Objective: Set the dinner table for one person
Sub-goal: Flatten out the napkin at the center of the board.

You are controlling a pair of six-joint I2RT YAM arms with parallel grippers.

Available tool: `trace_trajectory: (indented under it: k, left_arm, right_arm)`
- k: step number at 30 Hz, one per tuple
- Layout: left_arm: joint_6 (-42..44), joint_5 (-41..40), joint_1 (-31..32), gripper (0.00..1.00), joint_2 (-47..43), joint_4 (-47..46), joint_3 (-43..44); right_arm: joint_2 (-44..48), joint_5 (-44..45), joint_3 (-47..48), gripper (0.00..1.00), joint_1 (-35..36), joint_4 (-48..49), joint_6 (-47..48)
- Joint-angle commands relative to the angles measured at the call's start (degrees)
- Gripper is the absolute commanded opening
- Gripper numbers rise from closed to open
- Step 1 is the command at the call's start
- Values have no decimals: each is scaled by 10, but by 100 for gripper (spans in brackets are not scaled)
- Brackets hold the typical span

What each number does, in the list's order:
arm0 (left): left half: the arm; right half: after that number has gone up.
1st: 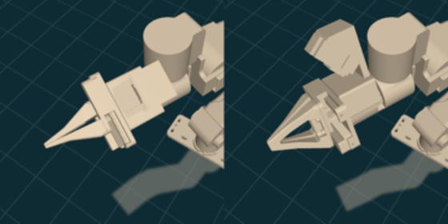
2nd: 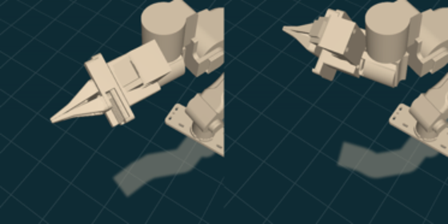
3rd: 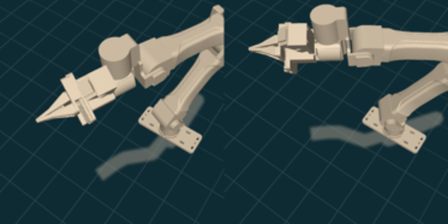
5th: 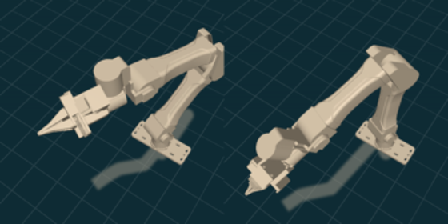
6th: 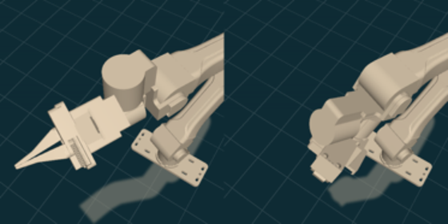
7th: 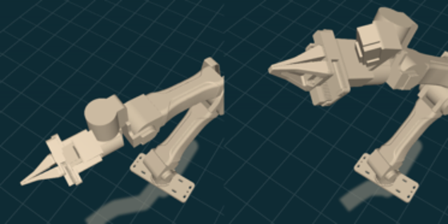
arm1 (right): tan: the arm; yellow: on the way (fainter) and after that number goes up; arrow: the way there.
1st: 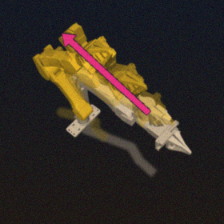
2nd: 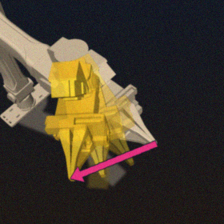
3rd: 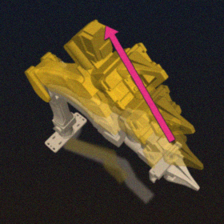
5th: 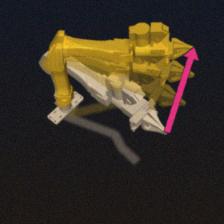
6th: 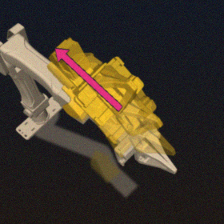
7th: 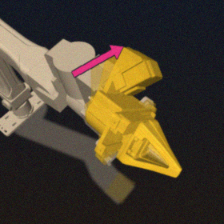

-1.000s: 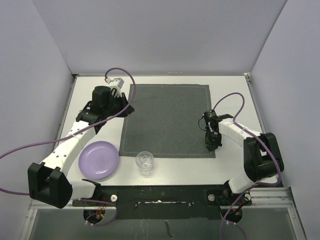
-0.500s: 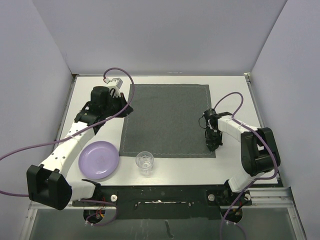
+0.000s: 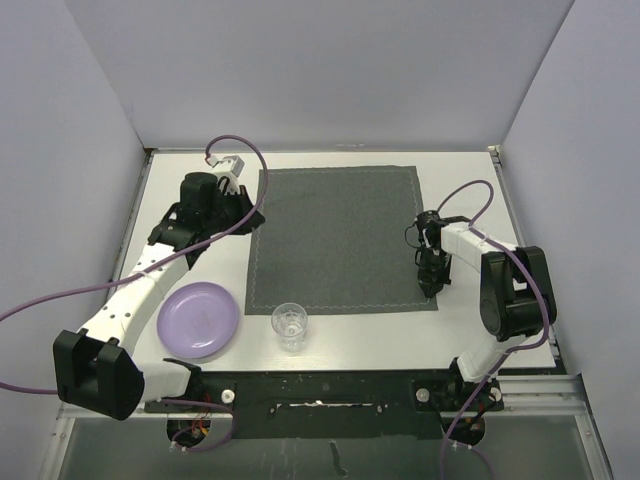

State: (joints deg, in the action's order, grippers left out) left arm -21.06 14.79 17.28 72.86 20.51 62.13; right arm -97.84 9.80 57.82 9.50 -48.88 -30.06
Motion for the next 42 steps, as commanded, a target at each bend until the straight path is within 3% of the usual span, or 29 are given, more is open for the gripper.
trace_trajectory:
  k: [1,42]
  left_arm:
    - [9,-1,-6,0,-13,-13,5]
    - [-1,11,-7,0,-25,-2,7]
  right_arm:
    - [-35,42,-4,0,-11,43,4]
    - [86,50,-6,0,26,12,-15]
